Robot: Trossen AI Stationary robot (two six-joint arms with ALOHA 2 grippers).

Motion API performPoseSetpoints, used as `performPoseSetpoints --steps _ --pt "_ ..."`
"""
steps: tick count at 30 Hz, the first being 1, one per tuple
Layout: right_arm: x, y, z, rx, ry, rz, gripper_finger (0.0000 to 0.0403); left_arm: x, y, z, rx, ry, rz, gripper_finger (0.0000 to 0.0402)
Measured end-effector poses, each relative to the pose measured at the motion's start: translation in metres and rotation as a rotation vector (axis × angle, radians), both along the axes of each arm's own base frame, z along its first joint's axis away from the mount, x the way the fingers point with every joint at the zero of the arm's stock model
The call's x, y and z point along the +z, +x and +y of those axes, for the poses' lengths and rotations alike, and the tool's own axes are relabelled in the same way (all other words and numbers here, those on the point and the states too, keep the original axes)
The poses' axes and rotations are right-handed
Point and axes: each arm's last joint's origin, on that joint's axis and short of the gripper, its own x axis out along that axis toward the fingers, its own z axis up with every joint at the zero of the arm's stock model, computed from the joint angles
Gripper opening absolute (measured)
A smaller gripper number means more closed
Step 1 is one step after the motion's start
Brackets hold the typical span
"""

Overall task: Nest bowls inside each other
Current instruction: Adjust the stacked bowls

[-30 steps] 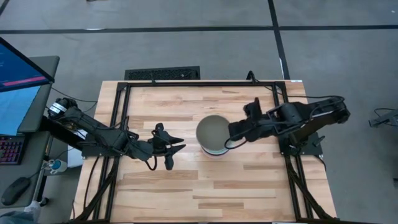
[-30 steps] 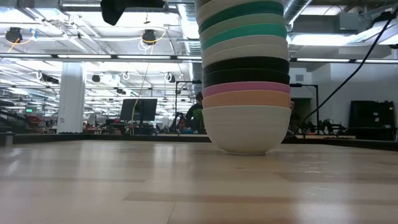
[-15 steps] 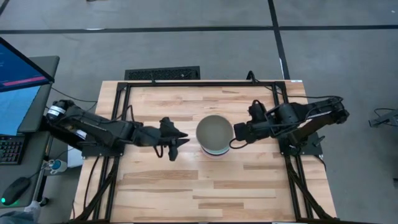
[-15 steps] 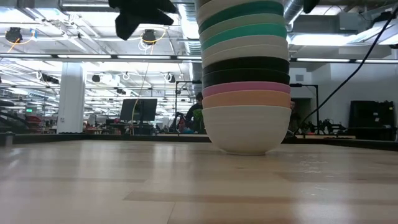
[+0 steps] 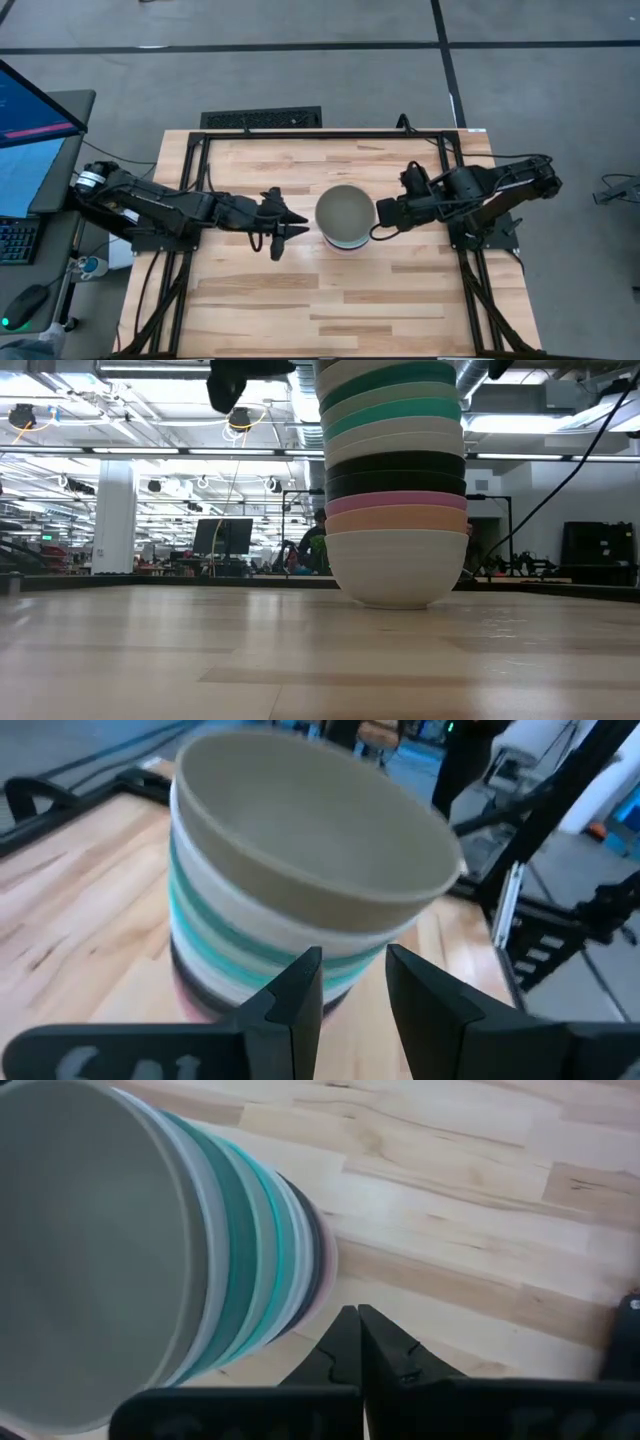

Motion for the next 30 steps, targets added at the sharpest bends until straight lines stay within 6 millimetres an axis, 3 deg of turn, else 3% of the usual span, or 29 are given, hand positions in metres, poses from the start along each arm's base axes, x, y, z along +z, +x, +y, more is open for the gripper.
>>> performPoseSetpoints --steps 9,17,23,30 --pt "0.006 0.014 0.009 0.049 -0.010 -0.172 0.0011 -0.017 0.019 0.009 -0.101 0.032 0.035 0.0103" --pt "0.006 0.012 0.015 0.052 0.001 -0.181 0.0011 -0.020 0.022 0.017 -0.120 0.178 0.046 0.0103" --pt "0.006 0.011 0.019 0.039 -0.004 -0.194 0.0011 -0.018 0.024 0.031 -0.098 0.172 0.034 0.0103" --pt "0.006 0.011 0.019 0.033 -0.001 -0.196 0.0011 -0.015 0.026 0.033 -0.111 0.145 -0.007 0.0102"
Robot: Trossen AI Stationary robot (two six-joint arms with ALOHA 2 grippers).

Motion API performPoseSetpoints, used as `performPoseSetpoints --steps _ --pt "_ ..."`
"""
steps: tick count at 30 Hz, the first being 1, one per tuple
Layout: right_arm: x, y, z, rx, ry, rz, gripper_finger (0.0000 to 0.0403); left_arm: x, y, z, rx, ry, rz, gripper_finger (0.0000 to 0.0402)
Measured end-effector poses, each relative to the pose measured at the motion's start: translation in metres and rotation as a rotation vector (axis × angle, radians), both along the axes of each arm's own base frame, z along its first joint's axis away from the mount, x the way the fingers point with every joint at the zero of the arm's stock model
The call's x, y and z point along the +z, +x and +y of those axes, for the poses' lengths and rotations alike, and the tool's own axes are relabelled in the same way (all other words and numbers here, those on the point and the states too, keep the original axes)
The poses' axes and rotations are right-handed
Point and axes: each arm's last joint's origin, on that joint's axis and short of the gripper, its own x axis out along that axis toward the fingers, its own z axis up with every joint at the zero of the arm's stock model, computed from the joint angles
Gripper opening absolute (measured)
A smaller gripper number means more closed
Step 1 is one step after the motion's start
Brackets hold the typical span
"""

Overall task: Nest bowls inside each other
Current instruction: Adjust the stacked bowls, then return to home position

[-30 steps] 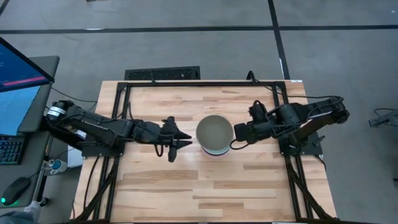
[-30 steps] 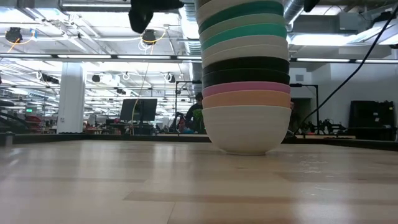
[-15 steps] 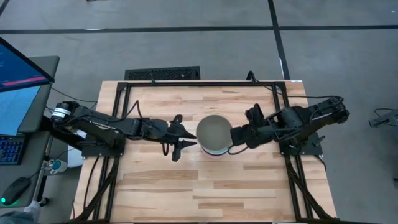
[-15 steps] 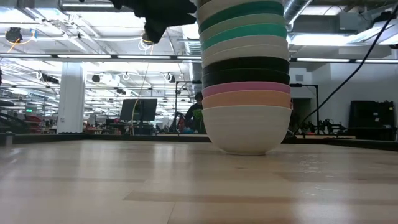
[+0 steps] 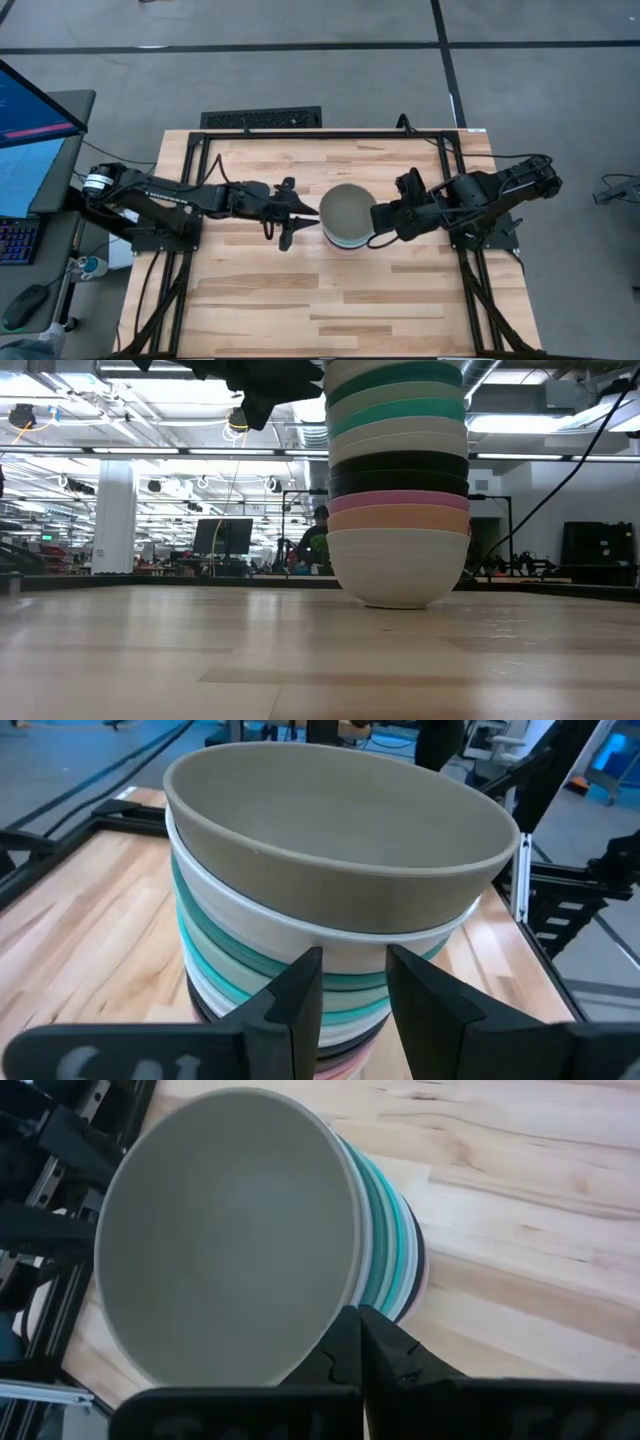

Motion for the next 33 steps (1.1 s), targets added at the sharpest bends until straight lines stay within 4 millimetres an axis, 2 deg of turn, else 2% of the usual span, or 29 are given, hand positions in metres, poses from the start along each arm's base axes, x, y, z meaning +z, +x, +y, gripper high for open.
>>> performPoseSetpoints --steps 6,10,13,15,18,21,24,26,28,30,33 --pt "0.000 -0.001 0.000 0.000 -0.003 0.008 0.0011 -0.002 0.000 -0.001 -0.023 -0.014 0.017 0.0102" --pt "-0.002 -0.006 -0.001 -0.015 -0.039 0.042 0.0011 -0.013 -0.005 0.000 -0.012 -0.035 0.148 0.0103" --pt "0.008 -0.015 0.004 -0.019 -0.113 -0.061 0.0011 -0.016 -0.007 -0.006 -0.019 -0.122 0.186 0.0102" --pt "0.019 -0.023 0.007 -0.018 -0.189 -0.172 0.0011 -0.002 -0.010 -0.014 -0.062 -0.174 0.096 0.0103" --pt "0.042 -0.040 0.010 0.053 -0.341 -0.321 0.0011 0.040 -0.025 -0.020 -0.154 -0.250 -0.177 0.0103" --pt "0.081 -0.069 0.009 0.146 -0.475 -0.478 0.0011 0.089 -0.059 -0.019 -0.218 -0.271 -0.479 0.0102" --pt "0.119 -0.105 -0.001 0.246 -0.574 -0.599 0.0011 0.123 -0.107 -0.010 -0.126 -0.184 -0.682 0.0102" --pt "0.135 -0.129 -0.013 0.356 -0.566 -0.656 0.0011 0.135 -0.141 -0.003 -0.017 -0.152 -0.726 0.0103" --pt "0.143 -0.144 -0.019 0.418 -0.432 -0.753 0.0011 0.139 -0.169 0.002 0.028 -0.206 -0.736 0.0103" --pt "0.145 -0.148 -0.018 0.463 -0.415 -0.784 0.0011 0.141 -0.197 0.005 -0.007 -0.288 -0.748 0.0102" --pt "0.141 -0.148 -0.004 0.715 -0.525 -0.741 0.0011 0.145 -0.232 0.005 -0.189 -0.232 -0.821 0.0102"
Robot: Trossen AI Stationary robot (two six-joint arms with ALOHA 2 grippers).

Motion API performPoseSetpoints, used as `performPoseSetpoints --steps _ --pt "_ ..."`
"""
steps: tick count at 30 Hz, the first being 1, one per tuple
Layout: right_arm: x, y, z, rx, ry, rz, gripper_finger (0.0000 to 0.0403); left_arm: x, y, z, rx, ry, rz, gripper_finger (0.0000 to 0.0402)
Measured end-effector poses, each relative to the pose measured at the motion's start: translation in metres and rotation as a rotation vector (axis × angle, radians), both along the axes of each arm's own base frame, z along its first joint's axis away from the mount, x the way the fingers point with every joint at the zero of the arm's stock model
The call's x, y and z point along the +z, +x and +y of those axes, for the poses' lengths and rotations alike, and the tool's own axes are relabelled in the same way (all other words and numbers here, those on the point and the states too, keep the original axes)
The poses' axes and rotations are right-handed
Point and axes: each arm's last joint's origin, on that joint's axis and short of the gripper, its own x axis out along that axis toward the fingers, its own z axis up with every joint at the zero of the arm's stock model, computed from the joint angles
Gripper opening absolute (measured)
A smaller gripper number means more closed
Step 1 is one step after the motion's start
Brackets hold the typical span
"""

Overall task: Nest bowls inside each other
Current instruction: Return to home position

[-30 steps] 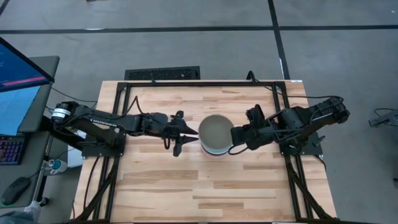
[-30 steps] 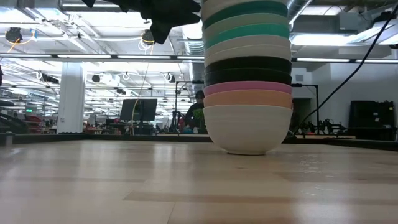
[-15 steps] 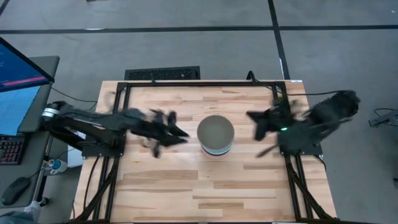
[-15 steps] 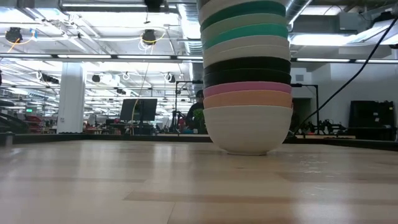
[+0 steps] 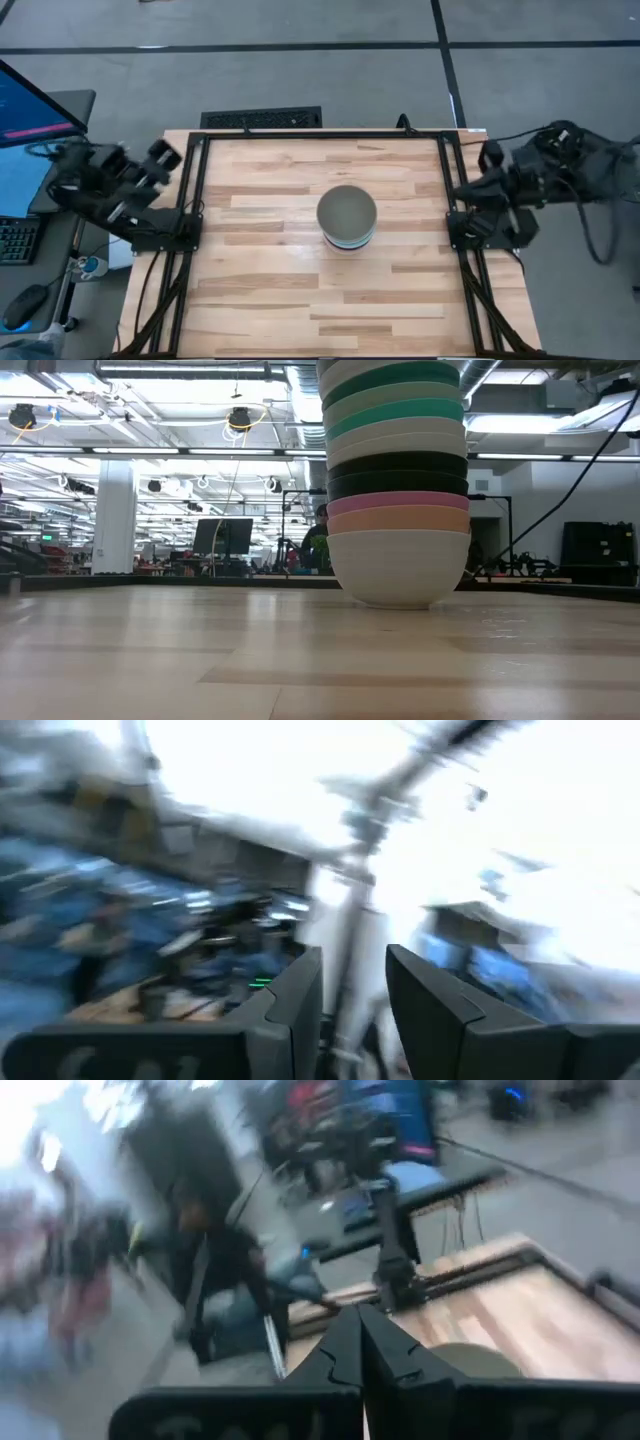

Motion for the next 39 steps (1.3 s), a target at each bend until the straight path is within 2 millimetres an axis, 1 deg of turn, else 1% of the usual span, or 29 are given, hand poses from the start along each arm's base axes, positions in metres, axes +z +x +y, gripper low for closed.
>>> performPoseSetpoints --steps 1,3,5,7,9,12,14,16,17,19,21,23,25,26,28,30,31,33,34,36,39 --pt "-0.001 0.000 0.004 0.037 -0.070 -0.002 0.0011 -0.001 -0.010 0.000 -0.042 0.075 -0.021 0.0103" --pt "-0.001 -0.001 0.008 0.016 -0.170 -0.039 0.0011 -0.008 -0.028 0.001 -0.094 0.191 -0.020 0.0103" --pt "-0.008 -0.006 0.009 -0.023 -0.250 -0.051 0.0011 -0.020 -0.041 0.004 -0.108 0.207 0.020 0.0103" --pt "-0.020 -0.013 0.010 -0.029 -0.298 -0.054 0.0011 -0.038 -0.043 0.006 -0.081 0.161 0.057 0.0103" --pt "-0.035 -0.020 0.010 0.012 -0.300 -0.067 0.0011 -0.058 -0.039 0.006 -0.054 0.148 0.065 0.0103" --pt "-0.057 -0.025 0.015 0.066 -0.298 -0.135 0.0011 -0.089 -0.034 0.004 -0.036 0.188 -0.047 0.0103" --pt "-0.071 -0.026 0.017 0.082 -0.345 -0.224 0.0011 -0.111 -0.029 0.002 -0.010 0.210 -0.132 0.0103" --pt "-0.087 -0.028 0.017 0.151 -0.428 -0.374 0.0011 -0.132 -0.015 -0.001 0.028 0.235 -0.168 0.0103" --pt "-0.097 -0.030 0.015 0.176 -0.465 -0.454 0.0011 -0.141 -0.010 -0.002 0.042 0.253 -0.175 0.0103" --pt "-0.115 -0.034 0.004 0.160 -0.469 -0.552 0.0011 -0.150 -0.004 -0.003 0.089 0.259 -0.227 0.0103" --pt "-0.138 -0.038 -0.009 0.110 -0.471 -0.577 0.0011 -0.165 0.003 -0.003 0.142 0.245 -0.223 0.0106" --pt "-0.161 -0.040 -0.018 0.095 -0.517 -0.622 0.0011 -0.180 0.008 -0.003 0.172 0.247 -0.219 0.0114" --pt "-0.183 -0.042 -0.024 0.097 -0.598 -0.691 0.0011 -0.190 0.008 -0.002 0.216 0.223 -0.245 0.0123" --pt "-0.194 -0.043 -0.026 0.093 -0.643 -0.729 0.0011 -0.190 0.008 -0.001 0.244 0.201 -0.240 0.0127" --pt "-0.213 -0.044 -0.032 0.068 -0.724 -0.772 0.0011 -0.194 0.012 -0.001 0.271 0.212 -0.178 0.0137" --pt "-0.234 -0.044 -0.037 0.031 -0.764 -0.766 0.0011 -0.197 0.015 0.000 0.327 0.237 -0.128 0.0146" --pt "-0.243 -0.044 -0.040 0.015 -0.749 -0.755 0.0011 -0.199 0.016 0.001 0.358 0.245 -0.105 0.0150" --pt "-0.261 -0.043 -0.043 -0.017 -0.660 -0.720 0.0011 -0.204 0.020 0.002 0.398 0.248 -0.027 0.0158" --pt "-0.270 -0.040 -0.041 -0.037 -0.615 -0.680 0.0011 -0.207 0.022 0.003 0.411 0.230 0.020 0.0161" --pt "-0.290 -0.032 -0.037 -0.086 -0.586 -0.588 0.0011 -0.215 0.026 0.005 0.436 0.178 0.122 0.0167" --pt "-0.311 -0.026 -0.038 -0.182 -0.466 -0.510 0.0011 -0.227 0.031 0.008 0.490 0.106 0.274 0.0171"
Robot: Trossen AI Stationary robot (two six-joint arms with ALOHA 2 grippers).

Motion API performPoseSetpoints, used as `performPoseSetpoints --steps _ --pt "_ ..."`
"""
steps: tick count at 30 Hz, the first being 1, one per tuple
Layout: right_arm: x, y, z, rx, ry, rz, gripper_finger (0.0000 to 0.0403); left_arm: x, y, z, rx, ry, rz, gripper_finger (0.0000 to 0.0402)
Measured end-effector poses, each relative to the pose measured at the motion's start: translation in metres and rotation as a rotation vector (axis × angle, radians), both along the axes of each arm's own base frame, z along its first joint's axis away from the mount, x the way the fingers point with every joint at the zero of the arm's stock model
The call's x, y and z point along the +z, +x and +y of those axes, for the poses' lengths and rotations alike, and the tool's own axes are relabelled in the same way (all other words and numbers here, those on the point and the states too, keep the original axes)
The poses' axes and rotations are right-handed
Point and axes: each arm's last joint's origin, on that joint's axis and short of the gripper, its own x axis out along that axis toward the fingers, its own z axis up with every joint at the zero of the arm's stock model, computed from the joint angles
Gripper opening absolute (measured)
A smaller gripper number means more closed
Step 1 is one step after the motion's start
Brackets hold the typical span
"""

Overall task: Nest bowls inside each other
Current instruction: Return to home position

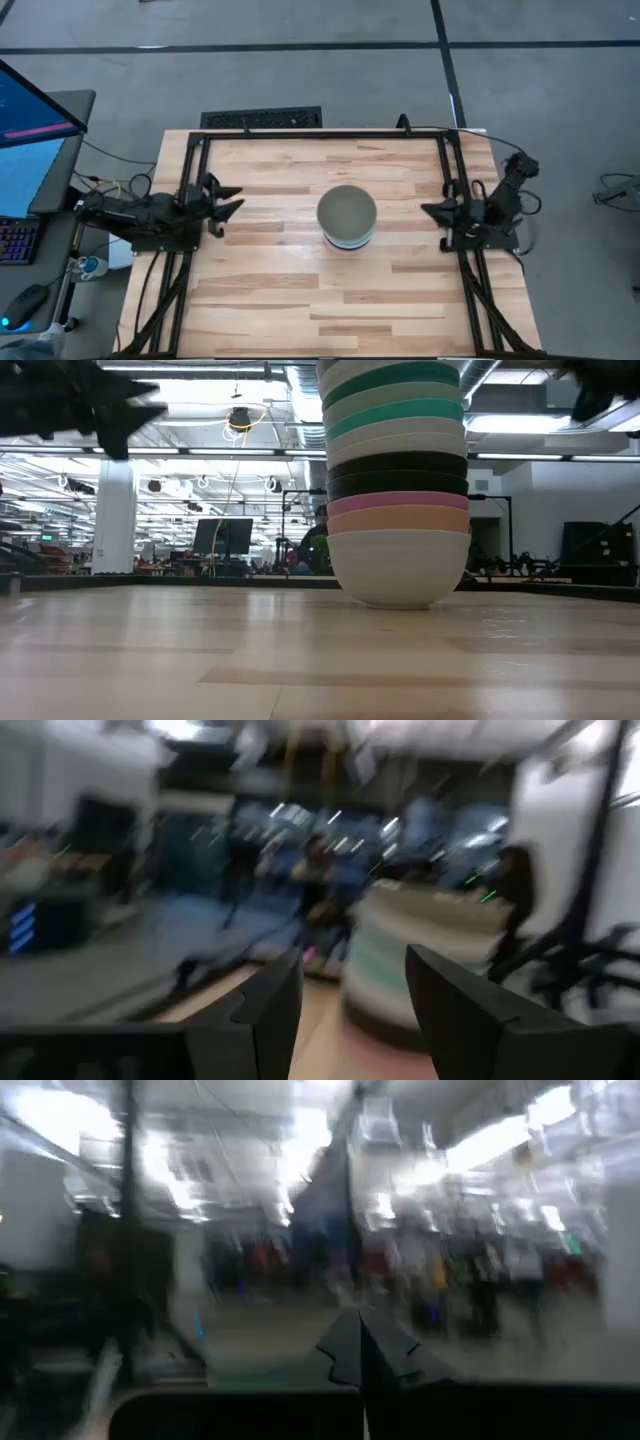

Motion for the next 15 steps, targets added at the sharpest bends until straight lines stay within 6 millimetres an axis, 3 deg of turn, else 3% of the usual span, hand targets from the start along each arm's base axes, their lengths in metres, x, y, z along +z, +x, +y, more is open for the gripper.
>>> performPoseSetpoints --steps 5,8,15 --pt "-0.029 0.014 0.000 -0.040 0.199 0.186 0.0011 -0.020 0.003 0.005 0.124 -0.104 0.183 0.0171" --pt "-0.050 0.019 -0.003 -0.137 0.150 0.340 0.0011 -0.025 0.004 0.008 0.212 -0.036 0.271 0.0171" --pt "-0.050 0.026 -0.008 -0.268 0.067 0.392 0.0018 -0.027 0.005 0.009 0.250 0.077 0.340 0.0171"
